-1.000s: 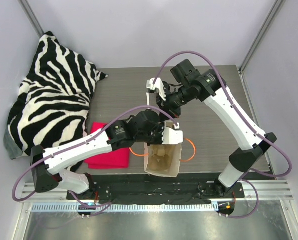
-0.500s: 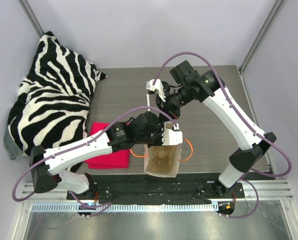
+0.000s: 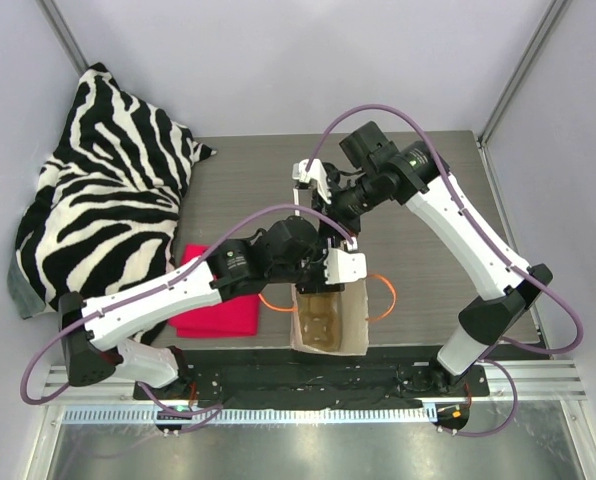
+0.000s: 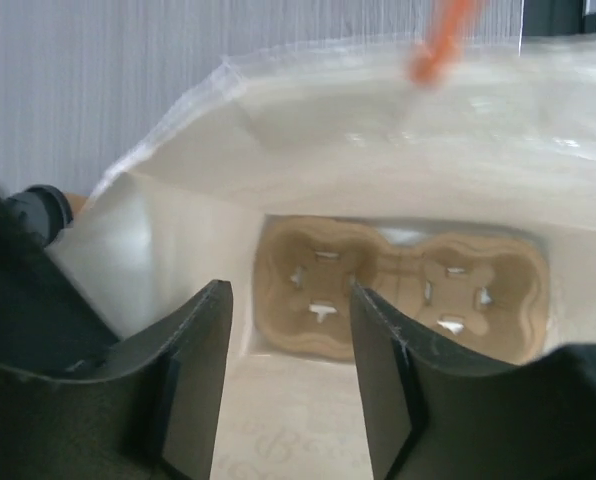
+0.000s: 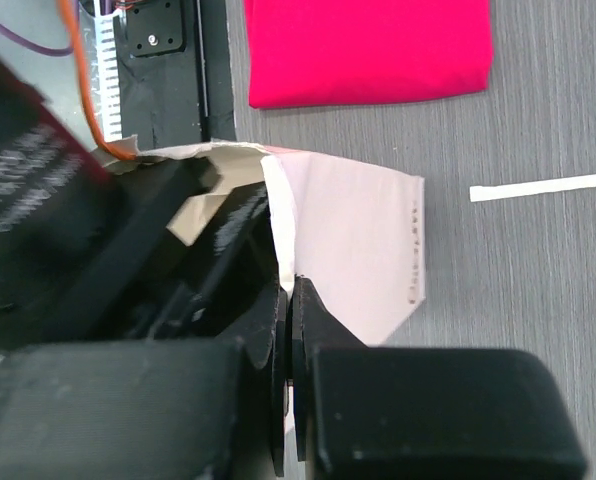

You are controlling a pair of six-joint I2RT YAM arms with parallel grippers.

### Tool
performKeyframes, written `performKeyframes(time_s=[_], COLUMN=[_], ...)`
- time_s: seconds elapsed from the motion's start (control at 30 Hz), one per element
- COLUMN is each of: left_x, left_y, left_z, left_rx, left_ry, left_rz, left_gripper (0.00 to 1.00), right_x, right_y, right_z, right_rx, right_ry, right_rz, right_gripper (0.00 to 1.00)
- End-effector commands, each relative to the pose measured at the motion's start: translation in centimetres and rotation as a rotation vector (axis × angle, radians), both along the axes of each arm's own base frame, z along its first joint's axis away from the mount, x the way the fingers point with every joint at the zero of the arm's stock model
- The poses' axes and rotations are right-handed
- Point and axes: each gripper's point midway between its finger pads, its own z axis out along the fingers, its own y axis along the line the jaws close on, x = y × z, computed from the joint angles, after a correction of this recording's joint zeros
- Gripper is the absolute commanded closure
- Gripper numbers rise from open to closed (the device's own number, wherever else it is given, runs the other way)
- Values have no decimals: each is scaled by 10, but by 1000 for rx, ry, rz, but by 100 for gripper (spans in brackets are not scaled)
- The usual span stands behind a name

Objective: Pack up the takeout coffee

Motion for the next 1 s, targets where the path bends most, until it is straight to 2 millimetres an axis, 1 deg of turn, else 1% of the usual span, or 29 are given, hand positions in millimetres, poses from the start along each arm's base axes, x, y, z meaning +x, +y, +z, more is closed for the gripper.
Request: performKeyframes(time_s=[0.0, 0.03, 0.07, 0.13, 0.2, 0.27, 0.33, 0.37, 0.4, 0.47, 0.5, 0.53, 0.6, 0.63, 0.67, 0.7, 0.73, 0.77, 0.8, 0.83, 0.87, 0.9, 0.93, 0.97], left_x=[-1, -4, -9, -17, -29, -39, -48, -52, -58, -62, -66, -69, -67, -64, -61, -48, -41, -32, -12, 6, 31, 42, 69, 88], left_y=[-4, -4, -4, -1, -1, 5, 8, 12, 14, 17, 21, 22, 25, 27, 29, 32, 34, 36, 47, 45, 56, 62, 55, 68], left_z=[61, 71, 79, 102, 115, 130, 136, 141, 141, 144, 153, 157, 173, 179, 192, 196, 200, 206, 219, 215, 213, 226, 206, 191], left_rx=[-139, -162, -183, -236, -271, -309, -322, -335, -333, -345, -374, -393, -461, -484, -533, -551, -571, -604, -641, -637, -632, -658, -602, -553], left_ry=[-41, -46, -41, -59, -50, -56, -50, -56, -50, -53, -65, -65, -49, -42, -2, 12, 35, 78, 72, 97, 98, 101, 139, 182], left_rz=[-3, -12, -36, -66, -116, -149, -193, -204, -232, -250, -259, -263, -224, -199, -154, -102, -64, -10, 62, 116, 210, 259, 325, 408], left_gripper=[43, 38, 35, 29, 23, 19, 14, 14, 14, 13, 13, 13, 13, 12, 12, 12, 12, 11, 11, 9, 8, 6, 6, 6], right_x=[-4, -3, 1, 5, 11, 14, 19, 22, 24, 26, 27, 30, 34, 39, 43, 43, 45, 50, 49, 50, 53, 53, 52, 54], right_y=[0, -1, -3, -4, -7, -9, -13, -14, -16, -19, -20, -24, -31, -40, -46, -53, -59, -72, -79, -86, -97, -104, -111, -123], right_z=[8, 6, 4, 0, -3, -6, -9, -11, -12, -12, -13, -13, -15, -15, -16, -17, -16, -17, -17, -18, -19, -24, -21, -23], right_rx=[28, 20, 5, -15, -38, -50, -65, -72, -75, -73, -73, -74, -77, -77, -80, -81, -81, -85, -87, -90, -97, -109, -107, -116], right_ry=[-37, -38, -49, -51, -58, -57, -52, -44, -31, -18, -11, -4, 8, 15, 18, 25, 28, 33, 35, 35, 32, 42, 29, 28], right_rz=[15, 12, -7, -25, -56, -78, -114, -126, -146, -164, -172, -194, -221, -254, -278, -298, -315, -356, -373, -392, -423, -443, -463, -494], right_gripper=[99, 99, 99, 99, 99, 99, 99, 99, 99, 99, 99, 99, 99, 99, 99, 99, 99, 99, 99, 99, 99, 99, 99, 99])
